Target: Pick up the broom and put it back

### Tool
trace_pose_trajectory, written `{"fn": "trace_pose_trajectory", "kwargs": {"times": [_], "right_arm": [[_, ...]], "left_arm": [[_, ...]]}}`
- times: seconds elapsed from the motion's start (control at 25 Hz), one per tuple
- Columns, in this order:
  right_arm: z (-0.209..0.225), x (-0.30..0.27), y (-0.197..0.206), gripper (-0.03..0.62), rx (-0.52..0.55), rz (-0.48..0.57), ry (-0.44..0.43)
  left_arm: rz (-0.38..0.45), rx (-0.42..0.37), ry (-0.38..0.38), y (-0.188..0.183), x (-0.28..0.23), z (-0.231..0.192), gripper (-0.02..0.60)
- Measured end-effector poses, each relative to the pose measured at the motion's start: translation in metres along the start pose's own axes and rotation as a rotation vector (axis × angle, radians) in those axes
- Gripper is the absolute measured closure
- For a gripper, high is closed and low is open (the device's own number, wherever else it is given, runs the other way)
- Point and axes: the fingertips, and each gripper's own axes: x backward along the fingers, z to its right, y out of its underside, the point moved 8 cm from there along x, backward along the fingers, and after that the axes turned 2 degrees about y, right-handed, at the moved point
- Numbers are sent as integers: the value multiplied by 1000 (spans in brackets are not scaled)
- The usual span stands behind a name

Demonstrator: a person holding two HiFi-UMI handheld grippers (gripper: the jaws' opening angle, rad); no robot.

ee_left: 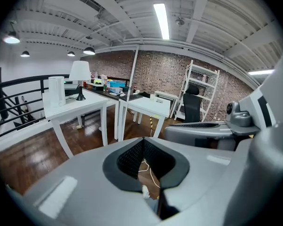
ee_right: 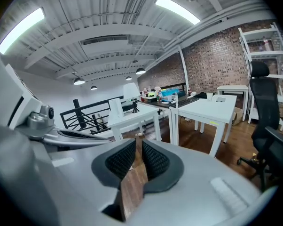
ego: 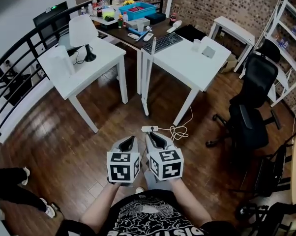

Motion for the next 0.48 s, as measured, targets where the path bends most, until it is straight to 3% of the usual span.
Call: {"fn": "trace_pose_trajectory", "kwargs": {"times": [0.48], "right_arm": [[65, -91, -61, 551, 18, 23, -46]], "left_arm": [[5, -10, -31, -70, -101, -20, 572]]}}
